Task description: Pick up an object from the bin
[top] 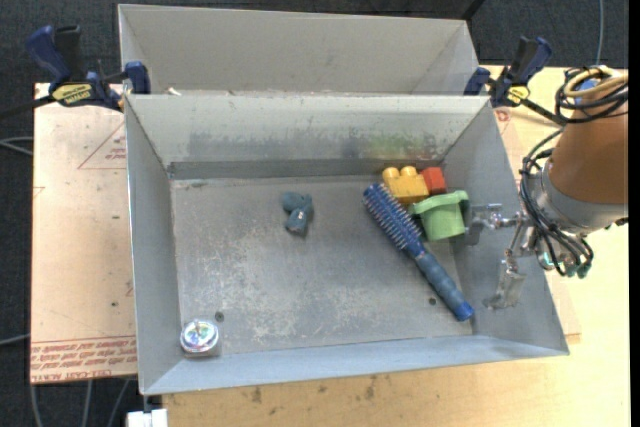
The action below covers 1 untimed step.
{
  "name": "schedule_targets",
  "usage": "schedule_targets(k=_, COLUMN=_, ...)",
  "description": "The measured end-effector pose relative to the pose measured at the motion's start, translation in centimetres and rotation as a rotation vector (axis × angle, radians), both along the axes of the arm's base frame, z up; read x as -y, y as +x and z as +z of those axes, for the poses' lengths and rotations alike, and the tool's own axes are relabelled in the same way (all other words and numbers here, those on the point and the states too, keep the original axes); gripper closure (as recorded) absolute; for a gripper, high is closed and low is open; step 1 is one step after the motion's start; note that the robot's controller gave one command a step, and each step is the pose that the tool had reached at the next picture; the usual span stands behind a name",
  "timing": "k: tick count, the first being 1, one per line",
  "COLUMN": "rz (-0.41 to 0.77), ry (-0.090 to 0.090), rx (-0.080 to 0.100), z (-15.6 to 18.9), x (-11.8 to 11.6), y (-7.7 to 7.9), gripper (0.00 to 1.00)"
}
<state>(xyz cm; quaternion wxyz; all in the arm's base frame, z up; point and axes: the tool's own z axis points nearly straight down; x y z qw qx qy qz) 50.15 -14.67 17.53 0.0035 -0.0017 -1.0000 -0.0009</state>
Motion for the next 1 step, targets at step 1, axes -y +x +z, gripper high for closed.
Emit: schedule_targets(k=1, rz=-0.074, ry=0.001, rx=0.003, z=-10.18, x=-1.85, y=-0.28, gripper=0.0)
